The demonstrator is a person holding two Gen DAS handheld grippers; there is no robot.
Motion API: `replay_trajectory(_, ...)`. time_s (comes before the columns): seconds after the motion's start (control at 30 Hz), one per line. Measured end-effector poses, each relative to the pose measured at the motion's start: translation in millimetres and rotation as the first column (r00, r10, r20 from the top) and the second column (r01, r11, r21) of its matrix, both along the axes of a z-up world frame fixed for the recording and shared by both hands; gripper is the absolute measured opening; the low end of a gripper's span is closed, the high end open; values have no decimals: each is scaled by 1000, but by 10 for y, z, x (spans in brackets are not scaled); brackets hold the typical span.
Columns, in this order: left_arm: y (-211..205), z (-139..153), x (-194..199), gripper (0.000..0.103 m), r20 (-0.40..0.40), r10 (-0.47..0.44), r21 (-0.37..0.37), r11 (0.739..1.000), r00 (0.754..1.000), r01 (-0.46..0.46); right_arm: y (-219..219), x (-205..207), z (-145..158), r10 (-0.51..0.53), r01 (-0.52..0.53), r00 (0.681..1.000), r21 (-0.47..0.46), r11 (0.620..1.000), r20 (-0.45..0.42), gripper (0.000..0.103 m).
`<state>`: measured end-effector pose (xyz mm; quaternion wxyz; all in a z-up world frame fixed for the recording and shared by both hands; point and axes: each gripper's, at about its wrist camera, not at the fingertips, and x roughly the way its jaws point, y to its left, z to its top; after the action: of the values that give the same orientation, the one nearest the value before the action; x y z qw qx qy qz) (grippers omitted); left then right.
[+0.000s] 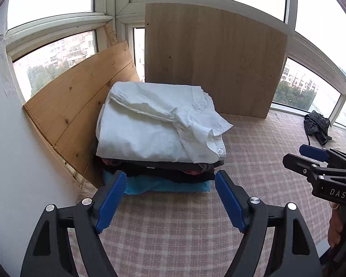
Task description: Fold clothes
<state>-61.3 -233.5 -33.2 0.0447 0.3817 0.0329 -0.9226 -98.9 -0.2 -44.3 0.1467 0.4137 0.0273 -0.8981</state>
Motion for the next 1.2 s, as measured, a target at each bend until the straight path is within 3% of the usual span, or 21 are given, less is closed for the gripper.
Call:
replay_trajectory(0.1,192,25,118,78,5,-29,-9,1000,1000,29,243,157,-35,-60,60,998,2,998,11,69)
replay_trajectory(0.2,340,41,215,78,21,-42,-2,999,999,42,405,284,-43,-56,57,998,-14,998,16,69)
replay_trajectory(0.7,974,133,838,78,29,157,21,987,987,-158,1075,688,118,78,-76,995,47,996,-59,69)
replay_trajectory(1.2,1719,78,1216,78,40,224,42,973,974,-226,1597,867,62,150,-148,987,49,988,-55,69)
